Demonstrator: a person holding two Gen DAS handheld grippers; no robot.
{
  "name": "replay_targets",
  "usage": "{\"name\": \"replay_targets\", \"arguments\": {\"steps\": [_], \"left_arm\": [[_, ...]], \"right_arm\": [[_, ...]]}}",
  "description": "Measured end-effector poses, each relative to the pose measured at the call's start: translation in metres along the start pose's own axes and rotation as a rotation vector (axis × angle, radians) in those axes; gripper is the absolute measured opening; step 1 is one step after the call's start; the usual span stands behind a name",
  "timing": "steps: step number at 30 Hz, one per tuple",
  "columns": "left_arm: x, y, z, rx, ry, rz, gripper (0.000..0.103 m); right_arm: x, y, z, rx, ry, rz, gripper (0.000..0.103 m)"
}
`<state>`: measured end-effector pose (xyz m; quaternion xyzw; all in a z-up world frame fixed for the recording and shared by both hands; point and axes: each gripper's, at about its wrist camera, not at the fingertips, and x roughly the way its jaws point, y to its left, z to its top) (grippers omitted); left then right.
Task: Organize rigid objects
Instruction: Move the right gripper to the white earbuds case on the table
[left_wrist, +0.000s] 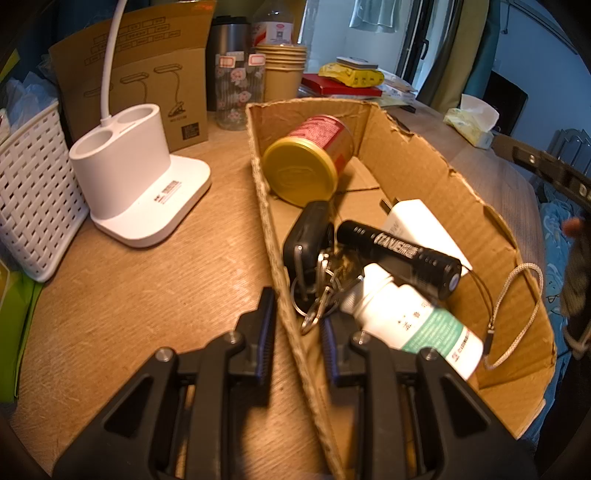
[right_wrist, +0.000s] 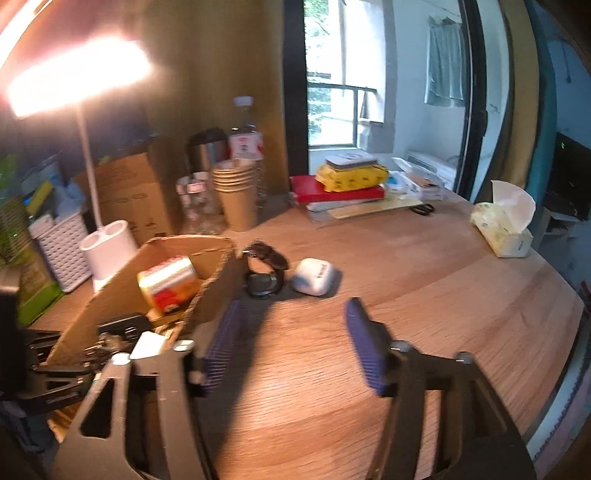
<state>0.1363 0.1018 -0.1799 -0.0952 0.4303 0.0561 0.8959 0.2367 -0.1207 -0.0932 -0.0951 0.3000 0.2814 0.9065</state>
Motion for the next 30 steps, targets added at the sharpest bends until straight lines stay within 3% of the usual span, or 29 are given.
{"name": "replay_targets", "arguments": {"steps": [15,30], "left_arm": [[0.0,0.0,0.0,0.0,0.0,0.0,0.025],[0.0,0.0,0.0,0.0,0.0,0.0,0.025]], "right_arm": [[0.063,-0.003,0.028,-0.097,0.09,0.014,0.067],[0.113,0.0,0.026,-0.182,0.186,-0.029,0.067]]}}
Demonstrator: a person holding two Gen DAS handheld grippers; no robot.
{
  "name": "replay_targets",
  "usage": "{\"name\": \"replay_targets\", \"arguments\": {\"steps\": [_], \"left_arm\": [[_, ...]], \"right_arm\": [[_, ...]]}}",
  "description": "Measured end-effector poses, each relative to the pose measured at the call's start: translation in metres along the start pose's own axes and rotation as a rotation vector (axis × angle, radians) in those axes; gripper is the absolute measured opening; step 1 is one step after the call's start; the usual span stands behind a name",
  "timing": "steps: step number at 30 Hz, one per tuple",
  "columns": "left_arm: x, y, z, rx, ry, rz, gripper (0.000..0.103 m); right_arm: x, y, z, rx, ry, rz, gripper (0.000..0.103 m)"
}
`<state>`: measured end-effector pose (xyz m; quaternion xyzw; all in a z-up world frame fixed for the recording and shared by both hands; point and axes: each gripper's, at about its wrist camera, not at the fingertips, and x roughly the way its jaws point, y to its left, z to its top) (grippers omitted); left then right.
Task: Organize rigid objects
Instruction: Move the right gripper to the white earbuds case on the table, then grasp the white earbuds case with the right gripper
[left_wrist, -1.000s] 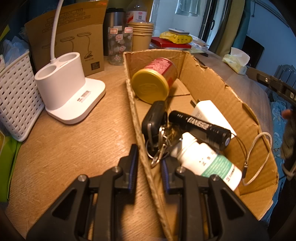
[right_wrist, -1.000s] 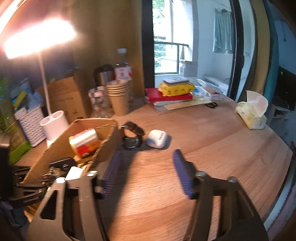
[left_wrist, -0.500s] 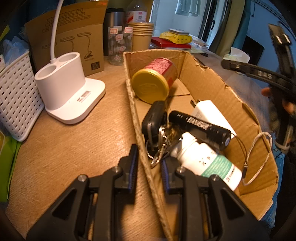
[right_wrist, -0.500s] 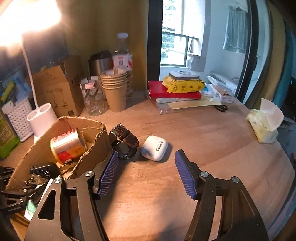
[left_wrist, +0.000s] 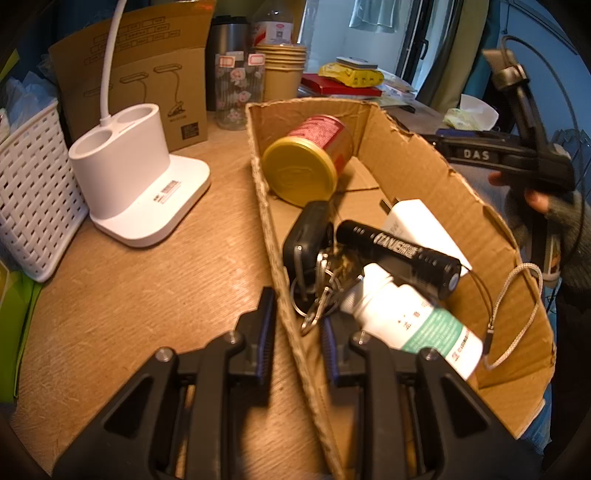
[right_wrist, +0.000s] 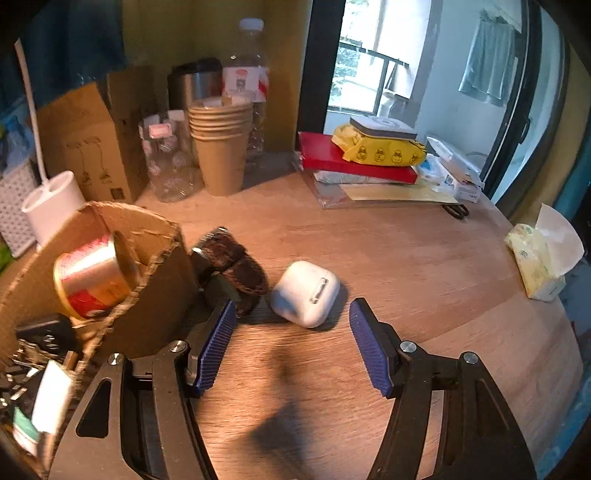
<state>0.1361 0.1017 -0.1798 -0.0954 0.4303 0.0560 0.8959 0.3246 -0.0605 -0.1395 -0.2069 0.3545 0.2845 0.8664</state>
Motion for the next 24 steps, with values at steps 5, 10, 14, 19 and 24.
{"name": "replay_targets", "arguments": {"steps": [5,10,14,19,24], "left_arm": [[0.0,0.0,0.0,0.0,0.0,0.0,0.025],[0.0,0.0,0.0,0.0,0.0,0.0,0.025],[0.0,0.0,0.0,0.0,-0.001,-0.003,0.025],[0.0,0.0,0.0,0.0,-0.001,-0.003,0.025],[0.0,0.0,0.0,0.0,-0.001,-0.003,0.025]], "right_arm": [[0.02,-0.011,-0.001,-0.02,0.057,-0.022,0.067],[0.036,-0.018,0.001,-0.014,0.091,-0.004,0.067],[0.044,-0.018,0.004,-0.01,0.095,0.021,0.069],[0.054,-0.02,0.009,0.004,0.102,0.052,0.07],[0.065,-0.02,0.016,-0.01,0.104,0.056,0.07]]}}
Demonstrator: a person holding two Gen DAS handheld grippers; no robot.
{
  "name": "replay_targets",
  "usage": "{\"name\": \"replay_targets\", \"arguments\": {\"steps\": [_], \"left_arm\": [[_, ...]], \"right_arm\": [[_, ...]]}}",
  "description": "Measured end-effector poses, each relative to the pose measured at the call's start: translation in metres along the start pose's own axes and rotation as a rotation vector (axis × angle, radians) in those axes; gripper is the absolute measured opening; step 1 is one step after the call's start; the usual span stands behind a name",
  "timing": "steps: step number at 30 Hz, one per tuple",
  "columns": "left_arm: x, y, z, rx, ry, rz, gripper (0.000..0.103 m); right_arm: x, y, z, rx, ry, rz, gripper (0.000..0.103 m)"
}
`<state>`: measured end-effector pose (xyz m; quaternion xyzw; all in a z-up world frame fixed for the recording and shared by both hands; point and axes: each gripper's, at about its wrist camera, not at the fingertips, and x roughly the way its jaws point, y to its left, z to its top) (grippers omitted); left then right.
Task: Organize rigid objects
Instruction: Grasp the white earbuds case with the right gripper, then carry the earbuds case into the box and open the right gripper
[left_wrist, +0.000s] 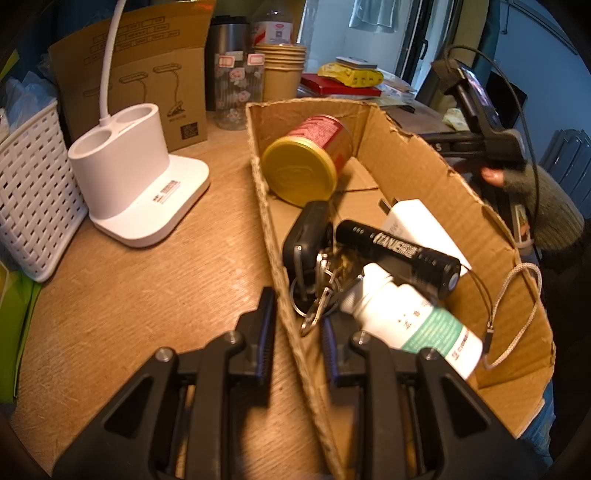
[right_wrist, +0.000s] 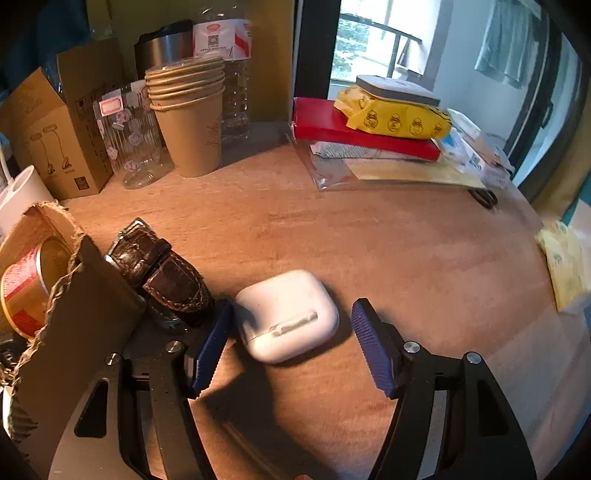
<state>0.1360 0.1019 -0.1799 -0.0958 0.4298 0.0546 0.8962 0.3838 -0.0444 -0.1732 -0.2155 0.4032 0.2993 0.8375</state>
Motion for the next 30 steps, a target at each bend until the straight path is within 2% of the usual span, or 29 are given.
{"name": "replay_targets", "arguments": {"steps": [3,6,16,30], "left_arm": [[0.0,0.0,0.0,0.0,0.0,0.0,0.025],[-0.001,-0.001,0.0,0.0,0.0,0.0,0.025],[-0.001,-0.001,0.0,0.0,0.0,0.0,0.025],[-0.001,0.0,0.0,0.0,0.0,0.0,0.025]], "right_arm": [[0.004,0.0,0.001,0.0,0.001,-0.001,0.07],[0.002,0.0,0.0,0.002,0.001,0.006,0.061],[-0.01,0.01,-0.01,-0.041,-0.004,-0.043,0.061],[-0.056,0.017,-0.036,-0.025,-0.048,-0.032,0.061]]}}
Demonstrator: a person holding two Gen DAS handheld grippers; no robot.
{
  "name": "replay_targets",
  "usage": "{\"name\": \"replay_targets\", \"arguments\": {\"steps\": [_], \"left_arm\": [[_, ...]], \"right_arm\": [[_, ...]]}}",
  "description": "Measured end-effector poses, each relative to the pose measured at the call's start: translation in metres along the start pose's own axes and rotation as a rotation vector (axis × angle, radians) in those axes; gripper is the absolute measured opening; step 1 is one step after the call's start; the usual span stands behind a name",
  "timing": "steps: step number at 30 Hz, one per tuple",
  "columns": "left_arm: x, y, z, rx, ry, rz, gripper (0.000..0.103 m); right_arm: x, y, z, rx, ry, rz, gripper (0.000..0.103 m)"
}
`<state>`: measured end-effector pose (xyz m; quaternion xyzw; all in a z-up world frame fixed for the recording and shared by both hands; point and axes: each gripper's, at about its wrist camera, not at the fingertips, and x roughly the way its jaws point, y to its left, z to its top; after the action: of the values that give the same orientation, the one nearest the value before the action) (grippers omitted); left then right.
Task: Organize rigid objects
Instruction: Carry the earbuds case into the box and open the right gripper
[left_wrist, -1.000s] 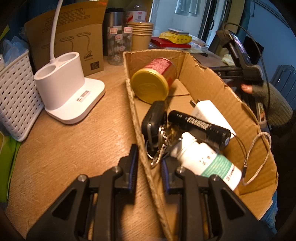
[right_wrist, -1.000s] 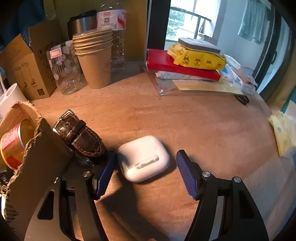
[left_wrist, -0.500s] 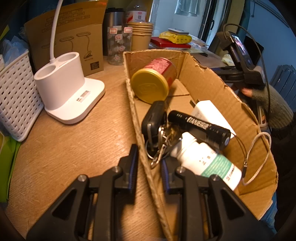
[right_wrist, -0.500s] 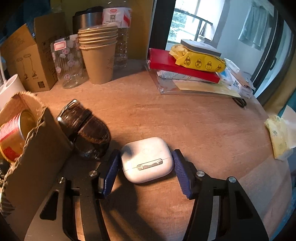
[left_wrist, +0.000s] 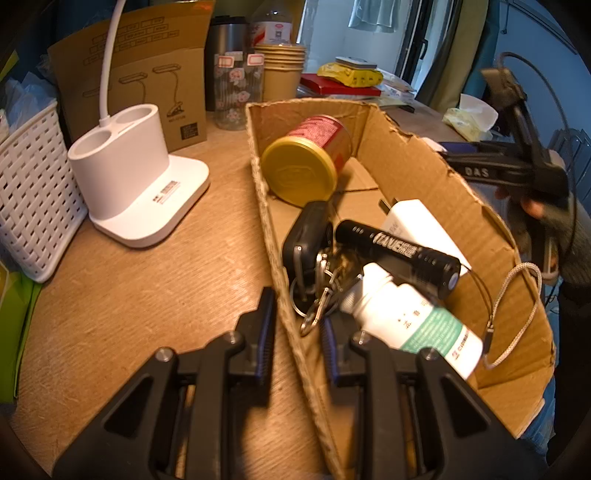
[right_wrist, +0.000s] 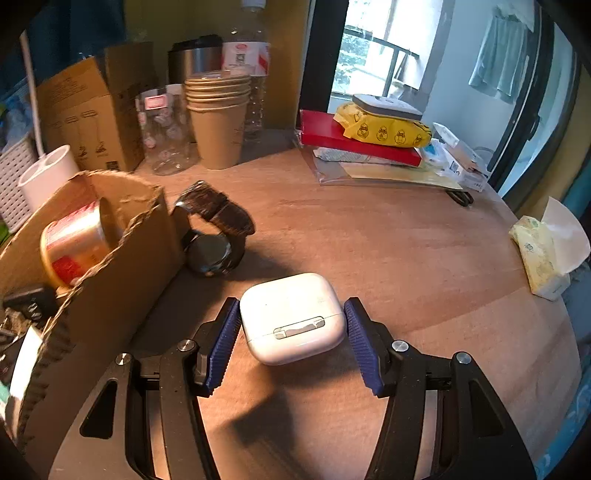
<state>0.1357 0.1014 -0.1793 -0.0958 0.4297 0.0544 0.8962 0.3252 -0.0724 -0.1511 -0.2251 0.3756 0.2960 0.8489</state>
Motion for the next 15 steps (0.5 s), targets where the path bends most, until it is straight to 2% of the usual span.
{"name": "replay_targets", "arguments": {"steps": [15], "left_arm": [[0.0,0.0,0.0,0.0,0.0,-0.001,0.025]], "right_arm": [[-0.05,0.02,-0.007,-0.024,-0.074,0.007,0.061]]}}
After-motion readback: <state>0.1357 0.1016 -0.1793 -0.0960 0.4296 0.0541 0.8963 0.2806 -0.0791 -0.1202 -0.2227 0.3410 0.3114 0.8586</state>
